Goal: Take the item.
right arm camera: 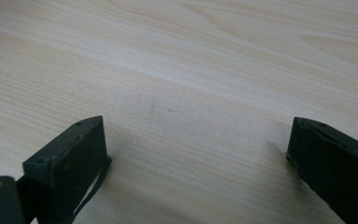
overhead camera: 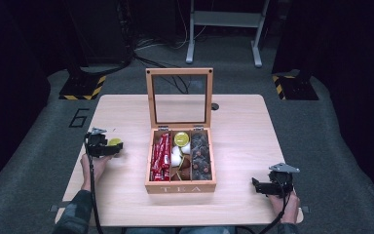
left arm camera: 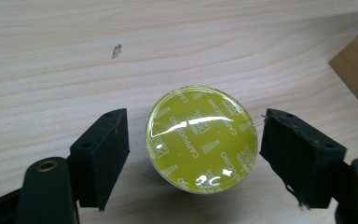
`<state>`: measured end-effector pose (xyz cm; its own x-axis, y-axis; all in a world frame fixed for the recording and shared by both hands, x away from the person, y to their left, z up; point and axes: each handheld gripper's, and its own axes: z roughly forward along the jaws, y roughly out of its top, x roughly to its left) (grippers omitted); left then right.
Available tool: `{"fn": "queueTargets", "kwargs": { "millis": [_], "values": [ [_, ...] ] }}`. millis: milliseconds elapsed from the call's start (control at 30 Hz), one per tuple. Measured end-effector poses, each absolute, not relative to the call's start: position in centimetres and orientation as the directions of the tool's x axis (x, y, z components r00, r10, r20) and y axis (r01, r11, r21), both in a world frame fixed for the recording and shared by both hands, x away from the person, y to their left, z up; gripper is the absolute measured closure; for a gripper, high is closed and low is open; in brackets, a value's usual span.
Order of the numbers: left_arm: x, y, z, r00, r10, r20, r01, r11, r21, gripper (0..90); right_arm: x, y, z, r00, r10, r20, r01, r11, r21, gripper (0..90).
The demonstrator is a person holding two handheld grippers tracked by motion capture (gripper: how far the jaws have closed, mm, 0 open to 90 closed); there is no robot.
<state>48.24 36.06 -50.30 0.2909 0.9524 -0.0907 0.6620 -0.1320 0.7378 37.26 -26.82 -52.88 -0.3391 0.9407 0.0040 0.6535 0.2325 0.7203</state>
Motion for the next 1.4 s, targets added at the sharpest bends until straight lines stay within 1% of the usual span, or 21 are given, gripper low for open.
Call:
{"fn": "queueTargets", "kwargs": {
  "millis": [67, 100, 167, 367, 667, 1033, 1233, 1400],
  "values": [
    [48.0, 36.1, -49.9, 0.298, 0.950, -0.091, 0.656, -0.134, 0.743, 20.3, 37.3, -26.8, -52.9, -0.339, 0.941, 0.004, 0.653, 0.233, 0.720, 4.2],
    [47.8, 36.0, -49.7, 0.296, 0.949, -0.107, 0.658, -0.121, 0.743, 19.2, 37.3, -26.8, -52.9, -0.339, 0.941, 0.004, 0.653, 0.232, 0.720, 4.3],
    [47.6, 36.1, -49.3, 0.308, 0.945, -0.106, 0.651, -0.128, 0.748, 15.5, 37.3, -26.8, -52.9, -0.339, 0.941, 0.004, 0.654, 0.232, 0.720, 4.2],
    [46.4, 36.1, -48.0, 0.337, 0.930, -0.148, 0.634, -0.108, 0.766, 13.6, 37.3, -26.8, -52.9, -0.341, 0.940, 0.002, 0.653, 0.235, 0.720, 4.4],
    [43.7, 36.2, -45.5, 0.365, 0.923, -0.124, 0.582, -0.122, 0.804, 6.7, 37.2, -26.8, -52.9, -0.339, 0.941, 0.002, 0.652, 0.233, 0.722, 4.4],
    [40.6, 37.0, -44.2, 0.390, 0.917, -0.085, 0.545, -0.155, 0.824, 5.0, 37.2, -26.8, -52.9, -0.338, 0.941, 0.002, 0.651, 0.233, 0.722, 4.5],
    [38.7, 37.6, -44.3, 0.391, 0.918, -0.072, 0.531, -0.161, 0.832, 4.9, 37.2, -26.8, -52.9, -0.338, 0.941, 0.002, 0.651, 0.232, 0.722, 4.5],
    [37.4, 37.9, -45.0, 0.384, 0.921, -0.061, 0.537, -0.169, 0.827, 5.0, 37.3, -26.8, -52.9, -0.338, 0.941, 0.002, 0.652, 0.233, 0.722, 4.5]
  ]
}}
